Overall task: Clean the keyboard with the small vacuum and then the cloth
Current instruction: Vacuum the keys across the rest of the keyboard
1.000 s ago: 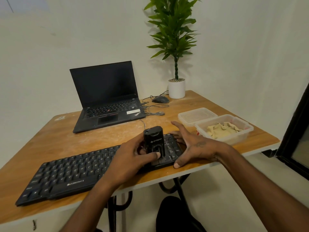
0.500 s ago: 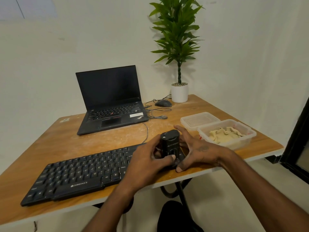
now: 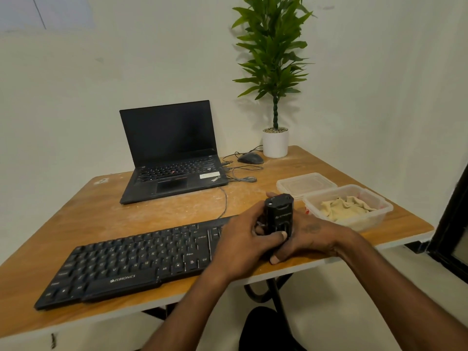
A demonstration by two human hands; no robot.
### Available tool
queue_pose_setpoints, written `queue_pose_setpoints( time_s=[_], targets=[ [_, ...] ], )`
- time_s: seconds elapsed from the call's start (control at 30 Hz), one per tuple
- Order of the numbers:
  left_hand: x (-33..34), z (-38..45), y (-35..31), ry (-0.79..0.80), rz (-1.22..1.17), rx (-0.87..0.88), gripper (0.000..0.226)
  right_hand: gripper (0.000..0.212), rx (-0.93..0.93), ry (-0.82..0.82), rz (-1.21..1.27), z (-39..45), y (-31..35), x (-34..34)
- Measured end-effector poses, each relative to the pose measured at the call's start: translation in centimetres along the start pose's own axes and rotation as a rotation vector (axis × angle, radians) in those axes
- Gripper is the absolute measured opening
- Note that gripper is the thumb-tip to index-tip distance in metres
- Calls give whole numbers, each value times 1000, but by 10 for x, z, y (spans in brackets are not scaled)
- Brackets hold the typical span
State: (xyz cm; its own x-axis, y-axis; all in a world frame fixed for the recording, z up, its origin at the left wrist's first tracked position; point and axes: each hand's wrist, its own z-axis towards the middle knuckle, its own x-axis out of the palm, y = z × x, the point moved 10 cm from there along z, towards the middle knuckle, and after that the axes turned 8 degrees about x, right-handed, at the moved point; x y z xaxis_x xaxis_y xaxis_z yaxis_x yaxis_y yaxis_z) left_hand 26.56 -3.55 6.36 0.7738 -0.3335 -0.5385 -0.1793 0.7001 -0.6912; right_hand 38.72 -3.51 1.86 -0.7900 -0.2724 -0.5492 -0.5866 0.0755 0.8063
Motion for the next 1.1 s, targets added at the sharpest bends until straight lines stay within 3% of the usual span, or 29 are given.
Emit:
queue_pose_setpoints(
  time_s=[0.1, 0.23, 0.4, 0.5, 0.7, 0.87, 1.1],
  targets=[
    [-4, -3, 4, 5, -25, -16, 49, 127, 6, 0, -7, 0, 1, 0],
    [-33, -18, 19, 1, 6, -78, 53, 140, 33, 0, 12, 1, -2, 1],
    [-53, -30, 32, 11, -51, -165, 45, 140, 31, -7, 14, 0, -2, 1],
    [-34, -19, 20, 36, -19, -101, 49, 139, 32, -8, -4, 1, -1, 2],
    [-6, 3, 1, 25, 35, -30, 53, 117, 20, -14, -44, 0, 1, -2],
    [-34, -5, 17, -17, 83, -84, 58, 136, 25, -7, -8, -1, -1, 1],
    [-67, -22, 45, -38, 18, -200, 56, 139, 29, 9, 61, 1, -2, 2]
  ],
)
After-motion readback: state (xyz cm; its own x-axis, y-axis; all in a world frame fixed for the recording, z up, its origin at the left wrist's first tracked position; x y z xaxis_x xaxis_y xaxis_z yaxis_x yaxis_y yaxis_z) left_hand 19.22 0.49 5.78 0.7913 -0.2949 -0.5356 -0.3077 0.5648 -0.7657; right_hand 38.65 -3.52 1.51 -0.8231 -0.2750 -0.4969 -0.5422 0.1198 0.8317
